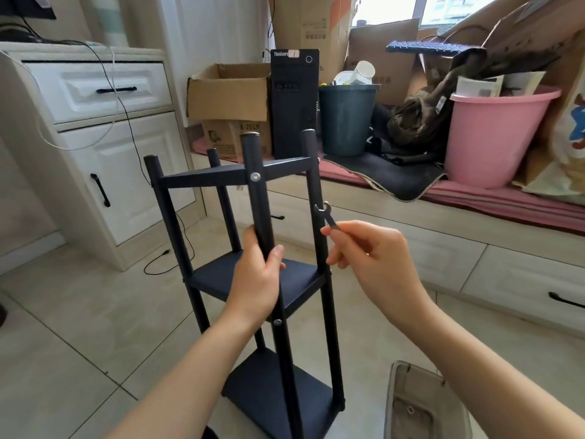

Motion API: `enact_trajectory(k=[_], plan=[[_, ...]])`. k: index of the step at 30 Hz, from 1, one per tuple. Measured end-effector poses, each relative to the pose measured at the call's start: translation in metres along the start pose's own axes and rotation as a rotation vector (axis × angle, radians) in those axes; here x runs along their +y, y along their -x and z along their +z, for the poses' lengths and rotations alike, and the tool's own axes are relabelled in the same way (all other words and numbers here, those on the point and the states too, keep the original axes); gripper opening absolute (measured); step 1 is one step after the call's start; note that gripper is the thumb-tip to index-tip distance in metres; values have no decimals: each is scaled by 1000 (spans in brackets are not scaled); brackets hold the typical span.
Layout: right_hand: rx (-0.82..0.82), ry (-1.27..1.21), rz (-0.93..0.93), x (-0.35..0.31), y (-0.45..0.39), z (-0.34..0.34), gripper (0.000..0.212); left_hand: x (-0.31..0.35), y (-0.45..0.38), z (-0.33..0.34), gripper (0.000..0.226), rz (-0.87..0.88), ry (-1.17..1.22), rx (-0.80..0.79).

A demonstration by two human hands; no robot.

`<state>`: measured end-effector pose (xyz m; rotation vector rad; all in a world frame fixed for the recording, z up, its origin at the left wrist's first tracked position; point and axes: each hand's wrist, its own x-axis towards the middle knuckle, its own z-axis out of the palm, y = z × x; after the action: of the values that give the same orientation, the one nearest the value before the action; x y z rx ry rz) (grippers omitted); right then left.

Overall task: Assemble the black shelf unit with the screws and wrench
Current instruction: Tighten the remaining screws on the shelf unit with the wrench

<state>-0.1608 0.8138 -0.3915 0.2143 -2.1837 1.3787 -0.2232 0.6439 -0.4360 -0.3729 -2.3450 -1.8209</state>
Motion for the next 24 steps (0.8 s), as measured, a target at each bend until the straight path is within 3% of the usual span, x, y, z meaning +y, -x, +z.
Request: enact_trajectory(k=[10,17,24], plan=[[-13,5,105,14,-6,7,15,-2,0,6,44,32,97,-104],[30,101,108,21,-8,2,10,8,13,12,30,22,219,-171],[57,28,136,20,-13,21,12,15,13,3,17,-25,376,-174]])
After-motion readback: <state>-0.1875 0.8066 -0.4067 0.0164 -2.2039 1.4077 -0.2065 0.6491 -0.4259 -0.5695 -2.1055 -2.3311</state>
